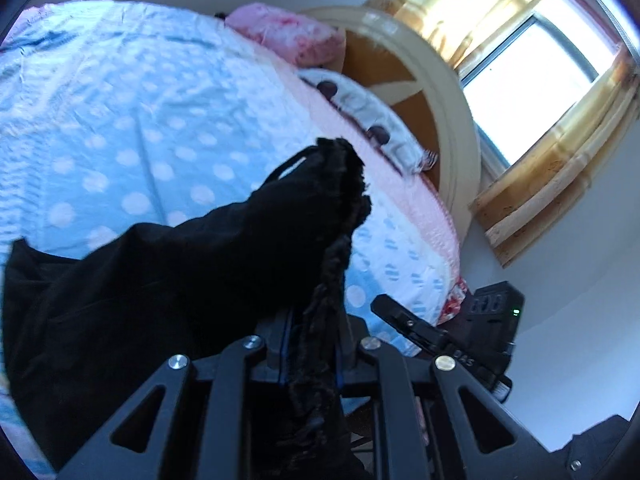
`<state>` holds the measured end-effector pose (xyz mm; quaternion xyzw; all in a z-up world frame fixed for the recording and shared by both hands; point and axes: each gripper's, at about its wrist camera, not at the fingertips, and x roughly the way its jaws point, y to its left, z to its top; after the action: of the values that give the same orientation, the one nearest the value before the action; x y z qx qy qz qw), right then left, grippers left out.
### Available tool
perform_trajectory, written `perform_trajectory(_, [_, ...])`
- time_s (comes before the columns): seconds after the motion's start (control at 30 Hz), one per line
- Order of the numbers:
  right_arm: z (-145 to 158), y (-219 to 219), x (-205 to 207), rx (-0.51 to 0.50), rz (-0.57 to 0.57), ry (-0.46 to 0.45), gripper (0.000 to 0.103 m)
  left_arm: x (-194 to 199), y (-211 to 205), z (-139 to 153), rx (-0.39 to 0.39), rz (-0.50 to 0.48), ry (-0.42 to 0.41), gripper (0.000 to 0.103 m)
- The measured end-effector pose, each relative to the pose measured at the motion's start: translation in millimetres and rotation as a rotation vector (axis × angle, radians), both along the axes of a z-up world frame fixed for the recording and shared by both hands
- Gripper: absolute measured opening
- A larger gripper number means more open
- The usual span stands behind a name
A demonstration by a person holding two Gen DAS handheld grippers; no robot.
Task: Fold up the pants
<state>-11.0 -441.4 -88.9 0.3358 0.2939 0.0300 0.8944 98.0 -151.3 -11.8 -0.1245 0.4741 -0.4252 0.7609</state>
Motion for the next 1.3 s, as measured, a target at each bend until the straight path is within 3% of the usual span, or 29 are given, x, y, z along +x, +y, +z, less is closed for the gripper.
perform_trajectory(0.1, [-10,-14,-2,0.028,-0.045,0.023,0.058,5,-26,-18,0.047,-0.010,0.030,0.020])
perform_trajectory(0.23, [-18,-27,-6,0.053,-0.091,0.038,0.058,1,-52,-31,-0.029,-0.093,0.108,0.021])
perform_trajectory(0.33, [-18,-34,-12,0.051,-0.117,0.030,0.058,-12,-55,-20,-0.019,-0.130,0.031,0.021])
perform_trajectory(0.47, [-11,-29,-11,0.052,-0.067,-0.007,0.058,-19,-21,-14,0.017,-0.066,-0.057,0.021])
perform_trajectory(0.63, [-4,18,3,-0.053,0.119,0.020,0.058,-19,40,-32,0.119,0.092,-0.120,0.021])
perform_trajectory(0.73, [-3,43,7,-0.146,0.212,0.067,0.058,-20,78,-51,0.159,0.179,-0.101,0.021])
perform_trajectory(0.83, [-9,66,10,-0.338,0.259,0.148,0.058,-20,99,-66,0.100,0.206,-0.041,0.021])
perform_trajectory(0.9, [-15,69,12,-0.375,0.275,0.186,0.058,-23,100,-68,0.092,0.199,-0.044,0.021])
perform_trajectory(0.93, [-17,68,13,-0.377,0.281,0.202,0.050,-25,98,-67,0.102,0.192,-0.060,0.021])
perform_trajectory(0.97, [-17,67,11,-0.364,0.291,0.203,0.033,-27,96,-65,0.118,0.189,-0.082,0.021])
perform_trajectory(1.0, [-15,66,8,-0.347,0.304,0.195,0.023,-29,94,-63,0.133,0.183,-0.105,0.021])
perform_trajectory(1.03, [-10,66,3,-0.366,0.304,0.181,0.013,-31,93,-60,0.137,0.179,-0.122,0.025])
perform_trajectory(1.17, [6,66,-14,-0.402,0.304,0.159,0.011,-39,99,-47,0.132,0.217,-0.208,0.069])
perform_trajectory(1.3, [2,59,-20,-0.411,0.275,0.215,0.011,-40,97,-49,0.157,0.215,-0.255,0.077])
